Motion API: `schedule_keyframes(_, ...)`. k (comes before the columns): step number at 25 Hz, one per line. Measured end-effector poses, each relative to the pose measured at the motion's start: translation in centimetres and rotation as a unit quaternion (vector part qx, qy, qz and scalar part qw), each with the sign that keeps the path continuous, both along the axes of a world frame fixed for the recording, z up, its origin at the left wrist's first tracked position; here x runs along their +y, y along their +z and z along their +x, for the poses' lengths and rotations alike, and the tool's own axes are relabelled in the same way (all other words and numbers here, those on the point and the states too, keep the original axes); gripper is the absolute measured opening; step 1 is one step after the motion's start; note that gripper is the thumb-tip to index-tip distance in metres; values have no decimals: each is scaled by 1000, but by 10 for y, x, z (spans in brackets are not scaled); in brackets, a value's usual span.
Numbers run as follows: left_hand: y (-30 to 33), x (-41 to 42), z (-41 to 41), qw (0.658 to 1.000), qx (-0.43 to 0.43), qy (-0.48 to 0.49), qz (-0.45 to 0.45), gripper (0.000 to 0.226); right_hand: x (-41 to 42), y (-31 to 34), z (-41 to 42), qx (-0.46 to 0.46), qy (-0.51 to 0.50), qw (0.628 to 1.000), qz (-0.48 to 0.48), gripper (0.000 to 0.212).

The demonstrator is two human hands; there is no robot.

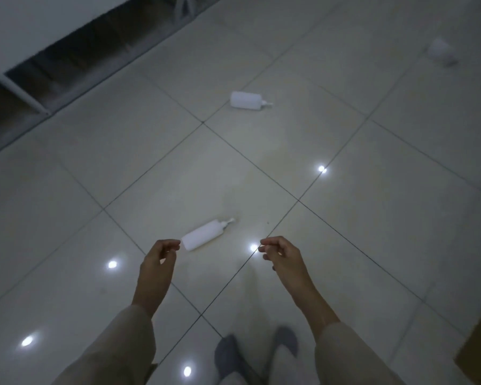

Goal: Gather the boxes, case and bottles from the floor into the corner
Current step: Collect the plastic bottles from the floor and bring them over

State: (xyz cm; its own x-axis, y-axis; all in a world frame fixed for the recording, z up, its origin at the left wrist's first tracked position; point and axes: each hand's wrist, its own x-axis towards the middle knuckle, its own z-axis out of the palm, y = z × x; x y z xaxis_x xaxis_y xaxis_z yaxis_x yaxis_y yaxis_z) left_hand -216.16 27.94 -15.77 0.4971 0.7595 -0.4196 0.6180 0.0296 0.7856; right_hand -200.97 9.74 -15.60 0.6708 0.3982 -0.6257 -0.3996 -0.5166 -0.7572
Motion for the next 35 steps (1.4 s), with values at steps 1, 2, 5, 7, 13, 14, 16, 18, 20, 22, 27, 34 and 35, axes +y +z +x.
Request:
schedule_keyframes(1,-10,7,-5,1000,-1,16,1,21,15,-14,-3,19,19,1000,-10,20)
schedule_keyframes(2,-20,12,-10,1000,0,28,3,21,29,-28,-6,44,37,998,-23,17)
schedule_keyframes(5,-62,28,-18,999,4,50,8,22,69,-84,-12,126,106,983,-78,15)
schedule_keyframes(7,-102,41,-21,998,9,57,21,21,99,-133,-16,158,151,970,-108,27)
schedule_keyframes(13,-223,75,-33,992,13,114,48,21,189,-275,-35,225,32,969,-93,58)
schedule_keyframes(14,-242,78,-35,992,11,119,51,21,204,-295,-37,215,-3,973,-83,62)
schedule_keyframes(16,-276,81,-38,990,9,127,52,21,228,-333,-43,176,-16,980,-91,68)
schedule_keyframes(18,-299,82,-42,989,9,138,50,21,243,-366,-49,123,13,985,-121,69)
schedule_keyframes(20,-313,79,-46,988,8,147,48,21,242,-386,-54,52,49,986,-150,54)
schedule_keyframes(22,-317,72,-48,988,12,152,37,21,230,-393,-52,-8,52,985,-165,36)
schedule_keyframes(27,-293,50,-37,991,9,132,0,21,169,-374,-40,-76,74,974,-199,24)
schedule_keyframes(34,-196,11,-2,998,11,10,-68,19,69,-234,-32,32,59,998,7,29)
schedule_keyframes(35,-175,3,6,996,10,-14,-83,19,58,-203,-32,58,53,996,43,30)
